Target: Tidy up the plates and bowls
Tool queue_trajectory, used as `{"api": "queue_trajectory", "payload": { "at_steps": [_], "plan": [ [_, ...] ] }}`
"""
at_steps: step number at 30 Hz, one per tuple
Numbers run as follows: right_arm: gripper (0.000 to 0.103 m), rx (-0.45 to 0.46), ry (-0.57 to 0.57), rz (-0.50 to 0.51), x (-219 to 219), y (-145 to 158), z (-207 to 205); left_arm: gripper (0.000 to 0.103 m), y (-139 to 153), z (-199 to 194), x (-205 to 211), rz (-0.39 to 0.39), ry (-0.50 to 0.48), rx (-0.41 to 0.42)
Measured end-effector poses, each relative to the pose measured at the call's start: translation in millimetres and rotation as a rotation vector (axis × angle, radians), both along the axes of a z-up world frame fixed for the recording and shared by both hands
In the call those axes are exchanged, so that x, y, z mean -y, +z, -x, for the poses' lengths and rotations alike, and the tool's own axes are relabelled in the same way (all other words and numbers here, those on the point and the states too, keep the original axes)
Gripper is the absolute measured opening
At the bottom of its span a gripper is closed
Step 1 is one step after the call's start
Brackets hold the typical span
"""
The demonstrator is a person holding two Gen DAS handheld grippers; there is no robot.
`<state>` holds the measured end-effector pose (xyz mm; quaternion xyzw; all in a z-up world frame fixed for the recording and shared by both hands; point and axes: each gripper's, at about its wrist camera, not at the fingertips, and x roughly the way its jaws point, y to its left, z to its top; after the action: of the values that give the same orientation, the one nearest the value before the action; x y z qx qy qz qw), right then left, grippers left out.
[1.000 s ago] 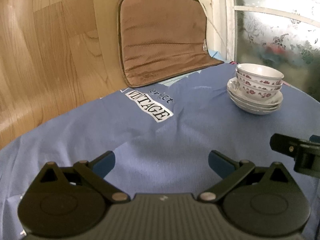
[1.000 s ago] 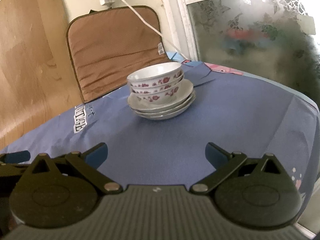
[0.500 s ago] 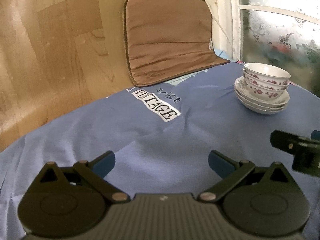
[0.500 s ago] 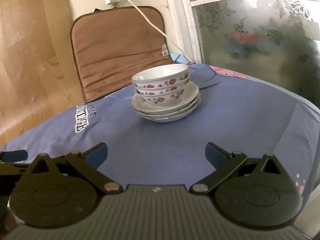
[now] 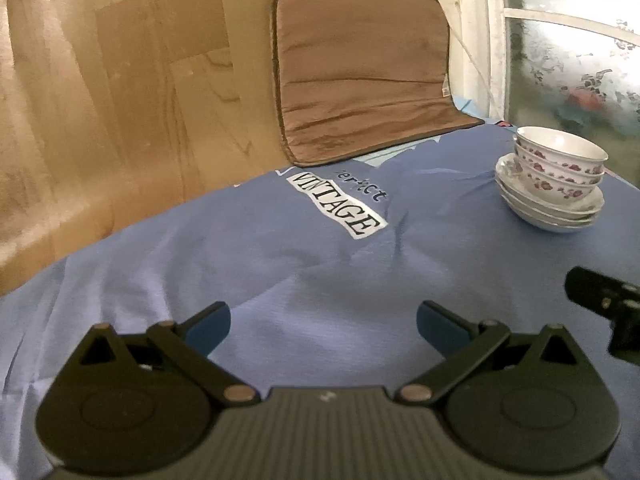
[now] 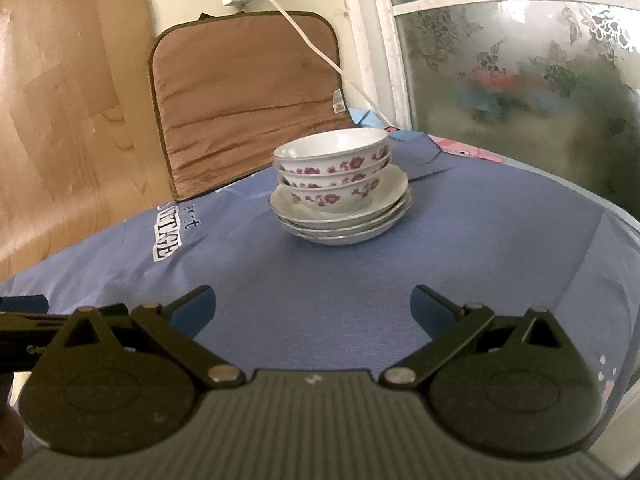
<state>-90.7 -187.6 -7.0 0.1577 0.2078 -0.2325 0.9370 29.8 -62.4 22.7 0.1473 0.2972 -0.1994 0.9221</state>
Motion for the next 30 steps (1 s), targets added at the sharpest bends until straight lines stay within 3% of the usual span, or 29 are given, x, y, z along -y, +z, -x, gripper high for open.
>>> {"api": "queue_trajectory", "payload": {
  "at_steps": [30],
  "plan": [
    [0.103,0.018,0.005,0.01,-4.0,2.5,2.9,0.103,-3.7,-5.7,-2.0,-0.017,0.027,-0.019]
  ]
}}
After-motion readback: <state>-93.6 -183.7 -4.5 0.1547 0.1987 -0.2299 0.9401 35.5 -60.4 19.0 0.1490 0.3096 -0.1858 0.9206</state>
